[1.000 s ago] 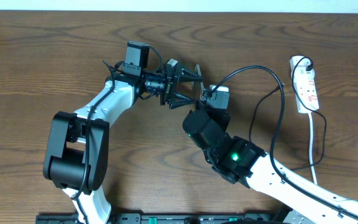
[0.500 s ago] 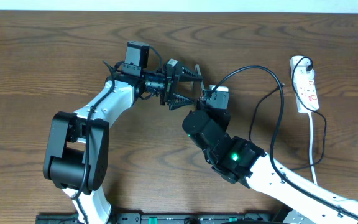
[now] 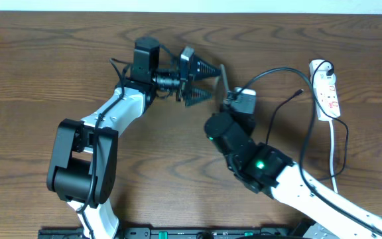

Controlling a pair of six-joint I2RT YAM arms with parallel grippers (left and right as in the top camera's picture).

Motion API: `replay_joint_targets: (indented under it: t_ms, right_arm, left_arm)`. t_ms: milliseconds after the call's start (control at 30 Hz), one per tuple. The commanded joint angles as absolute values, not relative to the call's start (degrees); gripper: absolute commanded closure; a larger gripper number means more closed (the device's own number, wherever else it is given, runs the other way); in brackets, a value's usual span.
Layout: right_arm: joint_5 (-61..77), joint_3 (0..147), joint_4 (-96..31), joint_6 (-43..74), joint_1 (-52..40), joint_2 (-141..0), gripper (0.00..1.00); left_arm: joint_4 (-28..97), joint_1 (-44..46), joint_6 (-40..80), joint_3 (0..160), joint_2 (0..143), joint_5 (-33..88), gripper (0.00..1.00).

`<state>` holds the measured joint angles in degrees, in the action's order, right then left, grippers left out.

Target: Plug charger to phone and switch on socket

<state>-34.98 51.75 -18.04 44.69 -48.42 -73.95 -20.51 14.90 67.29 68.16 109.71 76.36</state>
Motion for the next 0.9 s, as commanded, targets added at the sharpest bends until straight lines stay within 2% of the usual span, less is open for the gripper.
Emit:
replay_joint_targets:
  t_ms: [0,233,400,467,700,867]
  right_arm:
    - [-36.1,52.6,-20.0,45.2,-45.9,-68.8,0.99]
    - [-35.0,52.6,-33.3,48.6,-41.5,-57.6,0.99]
    - [-33.9,52.6,-43.6,53.2,-40.5,-50.7,0.99]
    - [-33.1,52.6,-45.8,53.3,-40.5,-48.4,0.99]
    - [-29.0,52.5,-48.1,53.6,-40.5,-46.2,0.99]
    - [-26.8,49.8,-44.0,55.7,-40.5,-46.8,0.99]
  left_arm:
    - [-26.2,14.0,66.7,69.1,107.8,73.5,0.01]
    - [-28.8,11.4,63.4,69.4,107.4,70.8,0.0]
    - [-25.9,10.5,60.9,70.4,105.0,63.4,0.0]
    - [-18.2,10.7,55.7,72.4,103.1,58.3,0.0]
    - [30.3,14.8,28.9,88.2,97.1,25.3,0.0]
    - [49.8,16.5,25.3,93.3,91.1,5.3,0.0]
